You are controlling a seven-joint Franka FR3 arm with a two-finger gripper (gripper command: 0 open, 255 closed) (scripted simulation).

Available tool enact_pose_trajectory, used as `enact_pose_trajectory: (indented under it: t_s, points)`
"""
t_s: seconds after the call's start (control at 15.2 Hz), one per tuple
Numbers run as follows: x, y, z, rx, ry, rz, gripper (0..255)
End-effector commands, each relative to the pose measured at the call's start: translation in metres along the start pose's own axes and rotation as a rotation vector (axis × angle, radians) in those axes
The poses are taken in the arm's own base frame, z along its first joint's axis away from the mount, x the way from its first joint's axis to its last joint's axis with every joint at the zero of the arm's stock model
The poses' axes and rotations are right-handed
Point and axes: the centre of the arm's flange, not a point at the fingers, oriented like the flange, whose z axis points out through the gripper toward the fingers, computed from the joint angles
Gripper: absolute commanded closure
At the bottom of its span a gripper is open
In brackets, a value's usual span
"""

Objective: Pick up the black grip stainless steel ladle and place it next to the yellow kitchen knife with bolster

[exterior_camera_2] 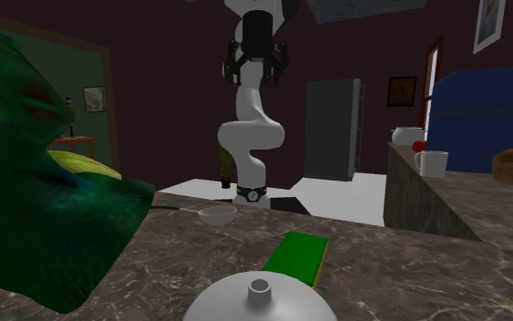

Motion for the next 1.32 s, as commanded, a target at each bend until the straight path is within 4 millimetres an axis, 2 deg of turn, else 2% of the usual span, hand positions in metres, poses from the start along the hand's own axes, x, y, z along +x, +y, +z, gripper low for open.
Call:
enact_pose_trajectory:
  t_s: [0.0, 0.59, 1.25]
  points:
    - [0.000, 0.000, 0.000, 0.000, 0.000, 0.000, 0]
    - [-0.009, 0.066, 0.097, -0.005, -0.005, -0.377, 0]
    - [0.010, 0.138, 0.205, -0.010, -0.010, -0.797, 0]
